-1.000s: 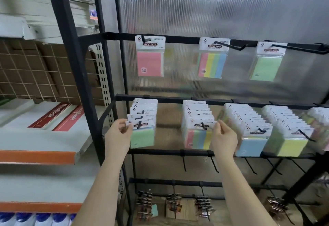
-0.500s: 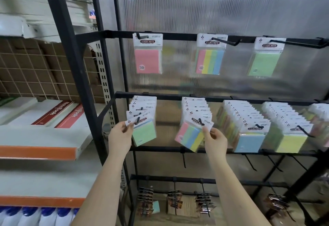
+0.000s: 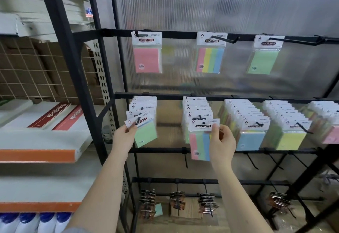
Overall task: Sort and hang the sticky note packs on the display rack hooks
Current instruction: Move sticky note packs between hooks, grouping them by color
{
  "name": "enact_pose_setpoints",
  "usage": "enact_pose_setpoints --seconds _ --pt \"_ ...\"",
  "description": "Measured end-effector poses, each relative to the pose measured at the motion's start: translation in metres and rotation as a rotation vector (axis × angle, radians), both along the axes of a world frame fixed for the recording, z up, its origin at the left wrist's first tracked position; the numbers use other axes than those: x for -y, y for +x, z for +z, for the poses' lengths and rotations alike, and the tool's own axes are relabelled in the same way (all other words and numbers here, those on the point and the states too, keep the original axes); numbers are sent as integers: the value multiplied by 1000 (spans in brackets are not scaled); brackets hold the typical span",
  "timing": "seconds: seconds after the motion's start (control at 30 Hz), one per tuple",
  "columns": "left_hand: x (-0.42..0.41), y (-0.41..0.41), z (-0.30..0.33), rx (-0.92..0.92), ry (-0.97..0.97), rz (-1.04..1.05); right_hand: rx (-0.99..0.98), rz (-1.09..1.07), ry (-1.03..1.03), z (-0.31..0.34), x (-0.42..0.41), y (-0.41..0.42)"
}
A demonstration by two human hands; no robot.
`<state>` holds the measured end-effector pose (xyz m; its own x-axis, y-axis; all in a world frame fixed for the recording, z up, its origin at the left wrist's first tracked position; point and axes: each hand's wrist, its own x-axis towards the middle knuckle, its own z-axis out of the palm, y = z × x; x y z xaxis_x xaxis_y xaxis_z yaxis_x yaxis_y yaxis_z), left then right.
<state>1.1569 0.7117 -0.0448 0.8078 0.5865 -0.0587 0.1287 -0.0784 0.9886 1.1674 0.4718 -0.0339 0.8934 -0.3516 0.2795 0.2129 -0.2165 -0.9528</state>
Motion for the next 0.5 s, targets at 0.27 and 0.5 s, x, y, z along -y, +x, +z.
enact_pose_setpoints --seconds 0.27,0.5 --pt "11 -16 6 36 189 79 115 -39 49 17 2 -9" --pt "19 -39 11 -35 499 200 194 -46 82 40 10 -14"
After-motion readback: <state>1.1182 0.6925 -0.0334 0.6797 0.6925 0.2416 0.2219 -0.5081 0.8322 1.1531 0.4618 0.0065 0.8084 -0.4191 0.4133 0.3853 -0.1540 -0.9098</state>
